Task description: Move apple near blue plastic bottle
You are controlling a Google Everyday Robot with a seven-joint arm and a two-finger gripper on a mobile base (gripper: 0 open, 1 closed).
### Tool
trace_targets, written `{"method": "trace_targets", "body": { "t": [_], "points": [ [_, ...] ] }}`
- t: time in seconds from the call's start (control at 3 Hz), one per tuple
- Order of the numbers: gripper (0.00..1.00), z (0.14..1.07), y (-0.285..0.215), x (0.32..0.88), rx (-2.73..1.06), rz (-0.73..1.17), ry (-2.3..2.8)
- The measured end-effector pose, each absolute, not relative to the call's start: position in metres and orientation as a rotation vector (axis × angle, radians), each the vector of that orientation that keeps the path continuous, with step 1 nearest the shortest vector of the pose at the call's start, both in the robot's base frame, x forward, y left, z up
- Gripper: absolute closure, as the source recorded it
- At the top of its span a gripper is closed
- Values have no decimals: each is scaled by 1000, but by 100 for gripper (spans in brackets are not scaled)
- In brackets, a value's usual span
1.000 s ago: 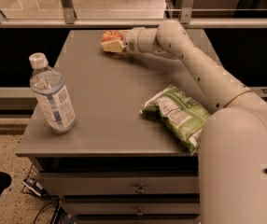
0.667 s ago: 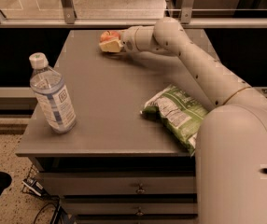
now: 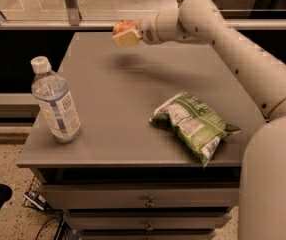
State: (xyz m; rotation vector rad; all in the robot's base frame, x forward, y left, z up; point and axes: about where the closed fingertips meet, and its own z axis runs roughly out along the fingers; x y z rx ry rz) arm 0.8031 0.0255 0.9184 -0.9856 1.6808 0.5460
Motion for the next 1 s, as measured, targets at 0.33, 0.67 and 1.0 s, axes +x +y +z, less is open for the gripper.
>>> {"method": "trace_targets", "body": {
  "t": [0.33, 0.67, 1.0],
  "points": [
    [100, 942, 12, 756, -1002, 590, 1667],
    [100, 945, 6, 693, -1021, 647, 1665],
    [100, 919, 9, 637, -1038, 711, 1662]
  ]
}}
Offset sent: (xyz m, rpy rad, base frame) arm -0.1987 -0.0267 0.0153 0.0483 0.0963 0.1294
